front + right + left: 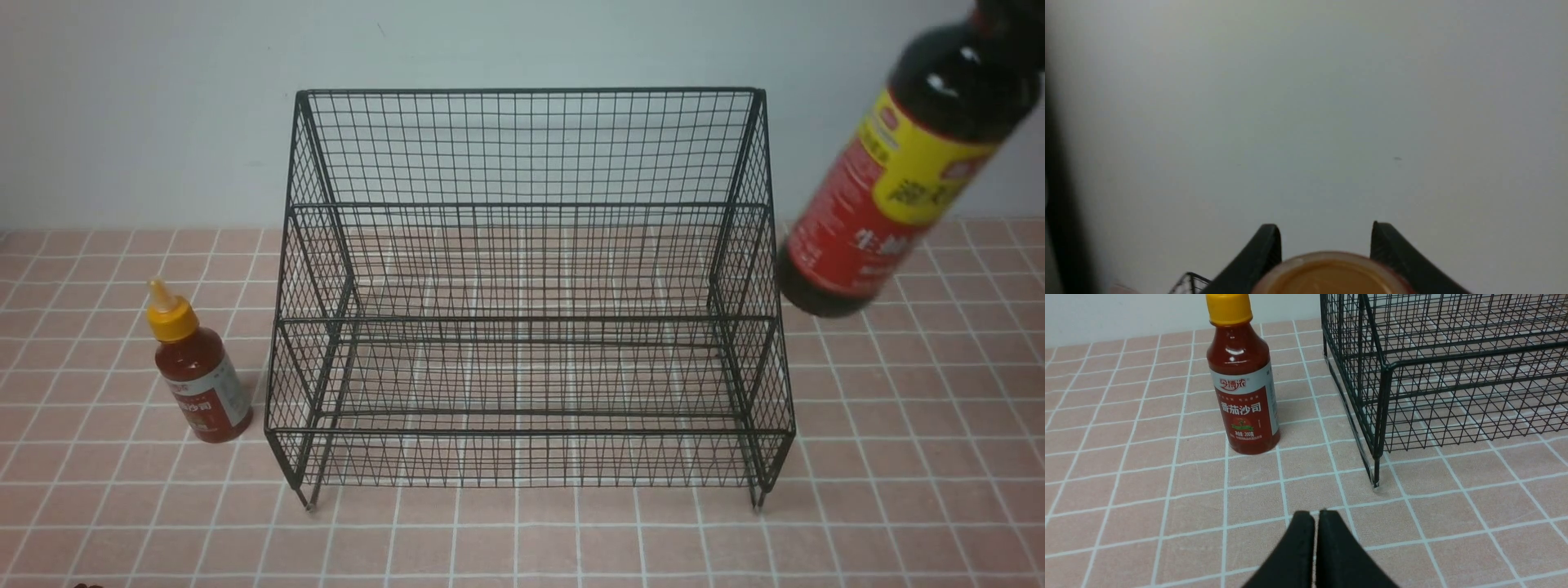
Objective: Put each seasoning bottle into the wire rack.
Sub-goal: Use the right arm to put the condiment bottle back on the shelf
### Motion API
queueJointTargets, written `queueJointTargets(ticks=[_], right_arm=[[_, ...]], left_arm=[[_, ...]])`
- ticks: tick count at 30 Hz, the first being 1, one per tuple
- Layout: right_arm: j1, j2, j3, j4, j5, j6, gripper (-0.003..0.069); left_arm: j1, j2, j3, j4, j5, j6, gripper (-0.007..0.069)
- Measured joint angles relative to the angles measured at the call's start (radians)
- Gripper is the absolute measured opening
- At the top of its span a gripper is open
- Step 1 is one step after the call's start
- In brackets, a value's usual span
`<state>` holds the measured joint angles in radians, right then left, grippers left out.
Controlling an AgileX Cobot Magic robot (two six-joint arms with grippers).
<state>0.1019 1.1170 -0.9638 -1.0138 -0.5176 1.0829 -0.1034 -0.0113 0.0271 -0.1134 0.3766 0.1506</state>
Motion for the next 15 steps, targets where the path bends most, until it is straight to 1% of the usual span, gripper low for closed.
queueJointTargets(ticks=[1, 3, 5, 15], right_arm=[[0.000, 0.005, -0.004, -0.008, -0.013, 0.008, 0.0271], [0.000, 0.038, -0.058, -0.071, -0.076, 0.088, 0.0269], [0.002, 0.075, -0.091, -0.093, -0.109, 0.119, 0.0269], [0.015, 0.275, -0.210, -0.112, -0.142, 0.129, 0.0269]], left_arm=[[0.000, 0.000, 0.000, 0.000, 0.000, 0.000, -0.0007], [0.000, 0.000, 0.000, 0.000, 0.000, 0.000, -0.0007], [0.000, 0.000, 0.000, 0.000, 0.000, 0.000, -0.0007], [0.000, 0.000, 0.000, 0.000, 0.000, 0.000, -0.0007]])
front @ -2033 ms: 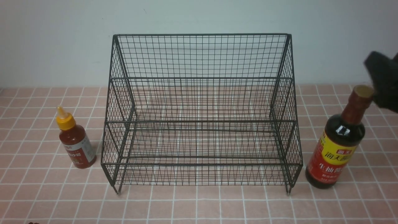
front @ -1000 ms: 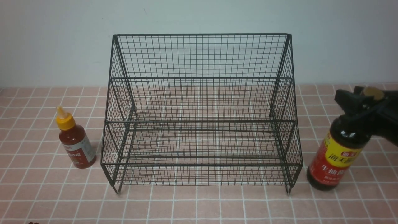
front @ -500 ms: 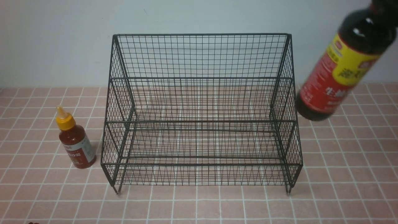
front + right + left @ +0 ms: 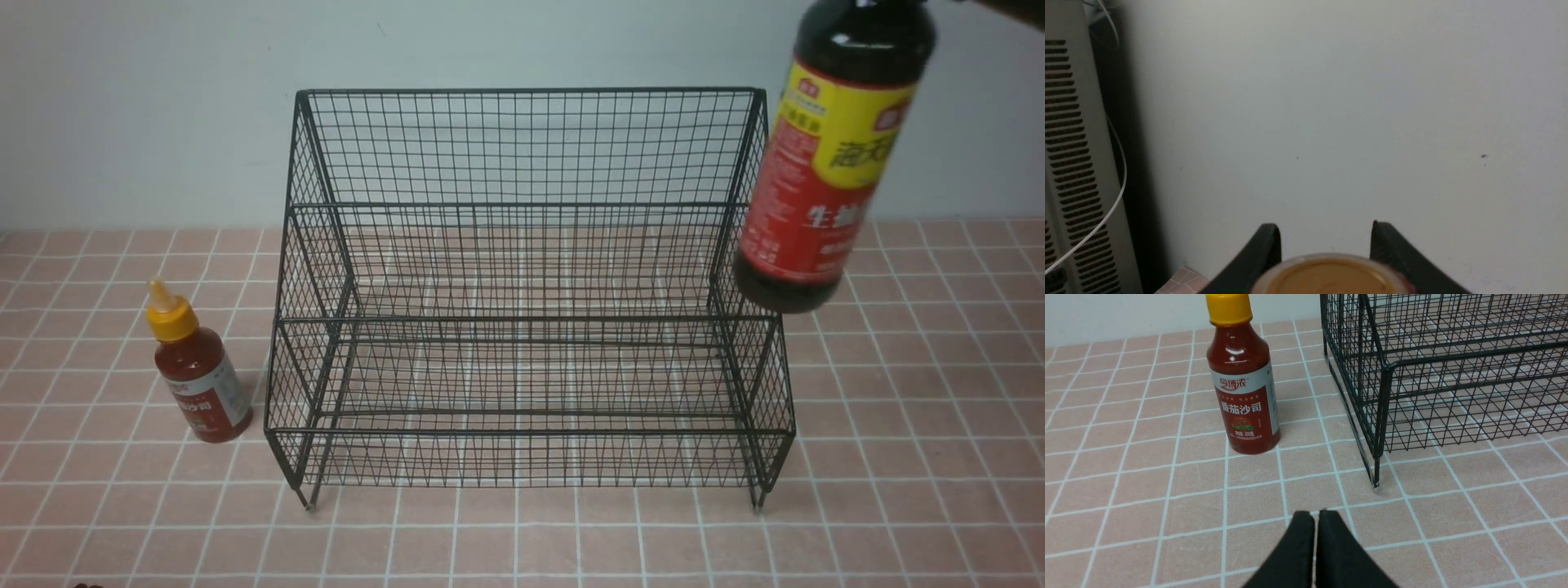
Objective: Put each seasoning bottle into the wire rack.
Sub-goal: Use the right arm to put the condiment bottle back on the shelf
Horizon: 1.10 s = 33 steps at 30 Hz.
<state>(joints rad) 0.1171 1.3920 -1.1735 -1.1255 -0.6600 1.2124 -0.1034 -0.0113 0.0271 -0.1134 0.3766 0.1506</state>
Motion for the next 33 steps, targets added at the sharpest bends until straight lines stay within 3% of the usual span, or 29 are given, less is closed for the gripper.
queueJointTargets(ticks=[12, 27, 33], right_arm=[[0.083, 0.167, -0.103, -0.009, 0.002, -0.019, 0.0269], [0.084, 0.269, -0.170, 0.003, 0.102, -0.022, 0.0269], [0.084, 0.276, -0.170, -0.072, 0.098, 0.023, 0.0269]], left_arm=[[0.000, 0.000, 0.000, 0.000, 0.000, 0.000, -0.0007], [0.000, 0.000, 0.000, 0.000, 0.000, 0.000, -0.0007], [0.000, 0.000, 0.000, 0.000, 0.000, 0.000, -0.0007]])
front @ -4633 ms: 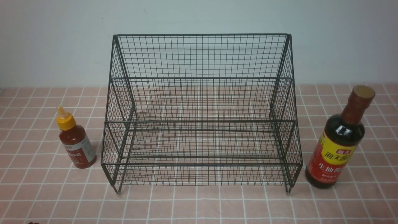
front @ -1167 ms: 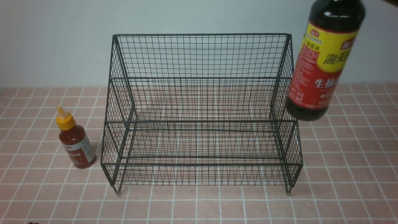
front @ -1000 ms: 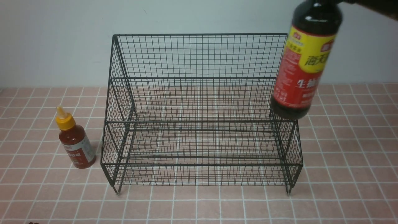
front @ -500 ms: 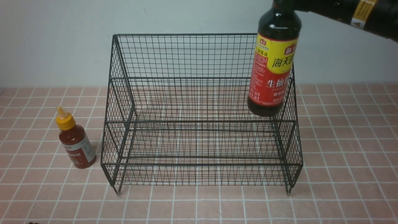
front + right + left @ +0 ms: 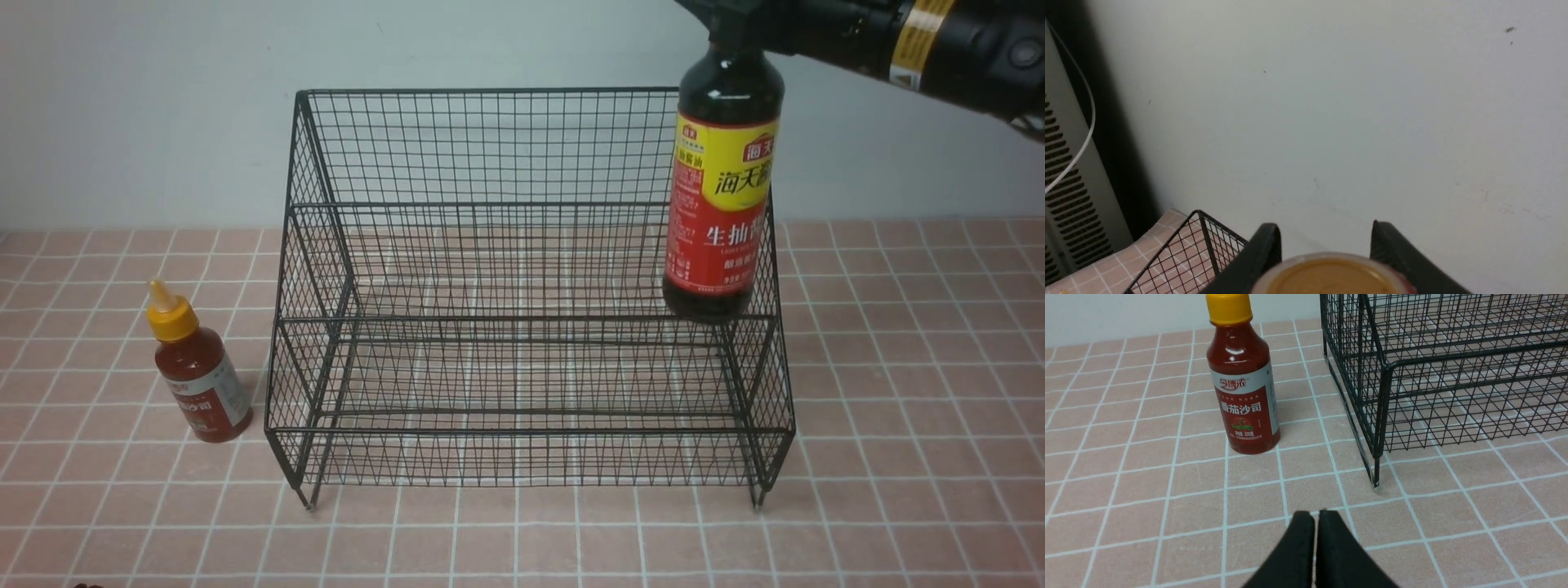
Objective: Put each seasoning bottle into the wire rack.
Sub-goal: Use the right arm to put the condiment bottle back on the shelf
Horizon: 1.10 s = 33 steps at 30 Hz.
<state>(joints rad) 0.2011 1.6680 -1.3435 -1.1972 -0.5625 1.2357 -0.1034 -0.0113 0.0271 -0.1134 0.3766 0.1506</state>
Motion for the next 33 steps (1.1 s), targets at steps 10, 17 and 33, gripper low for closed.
queueJointTargets(ticks=[10, 17, 33], right_arm=[[0.000, 0.000, 0.000, -0.286, -0.041, 0.192, 0.0269], [0.000, 0.003, 0.000, -0.331, -0.053, 0.217, 0.0269], [0.000, 0.086, 0.000, -0.352, -0.115, 0.222, 0.0269]], left_arm=[[0.000, 0.000, 0.000, 0.000, 0.000, 0.000, -0.0007], [0.000, 0.000, 0.000, 0.000, 0.000, 0.000, -0.0007], [0.000, 0.000, 0.000, 0.000, 0.000, 0.000, -0.0007]])
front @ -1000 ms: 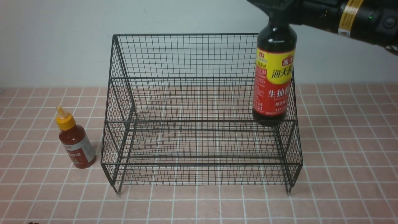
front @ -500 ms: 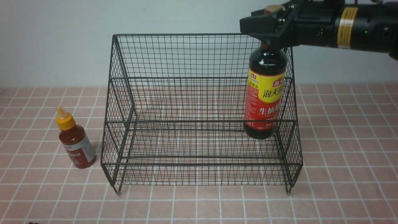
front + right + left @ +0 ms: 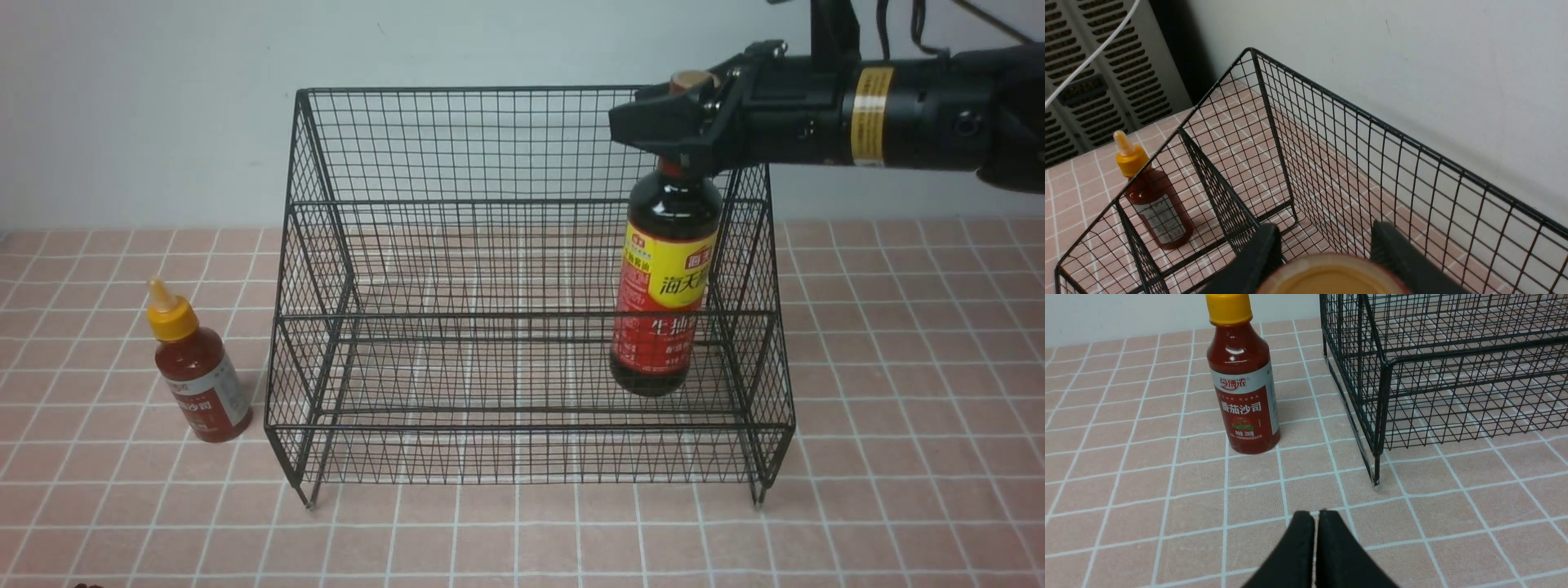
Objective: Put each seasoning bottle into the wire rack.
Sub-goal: Use the right arm to put the condiment bottle back on the shelf, then use the left arm to grab the condiment bottle closest to it
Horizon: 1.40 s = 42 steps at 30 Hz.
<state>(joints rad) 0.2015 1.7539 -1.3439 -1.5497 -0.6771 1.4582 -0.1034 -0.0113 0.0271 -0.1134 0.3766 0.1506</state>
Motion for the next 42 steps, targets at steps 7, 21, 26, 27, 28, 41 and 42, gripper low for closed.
queueJointTargets(ticks=[7, 21, 26, 27, 28, 41, 42], right_arm=[[0.000, 0.000, 0.000, -0.061, -0.014, 0.003, 0.0269], [0.000, 0.000, -0.006, -0.067, -0.051, 0.018, 0.0302], [0.000, -0.005, -0.018, -0.039, -0.071, 0.019, 0.0381], [0.000, -0.005, -0.018, -0.037, -0.072, 0.021, 0.0395], [0.000, -0.005, -0.018, -0.037, -0.072, 0.021, 0.0403], [-0.035, -0.151, -0.017, 0.037, 0.058, 0.022, 0.0409], [-0.046, -0.183, -0.017, 0.043, 0.072, 0.022, 0.0408]], left_arm=[[0.000, 0.000, 0.000, 0.000, 0.000, 0.000, -0.0007], [0.000, 0.000, 0.000, 0.000, 0.000, 0.000, -0.0007], [0.000, 0.000, 0.000, 0.000, 0.000, 0.000, -0.0007], [0.000, 0.000, 0.000, 0.000, 0.000, 0.000, -0.0007], [0.000, 0.000, 0.000, 0.000, 0.000, 0.000, -0.0007], [0.000, 0.000, 0.000, 0.000, 0.000, 0.000, -0.0007], [0.000, 0.000, 0.000, 0.000, 0.000, 0.000, -0.0007]])
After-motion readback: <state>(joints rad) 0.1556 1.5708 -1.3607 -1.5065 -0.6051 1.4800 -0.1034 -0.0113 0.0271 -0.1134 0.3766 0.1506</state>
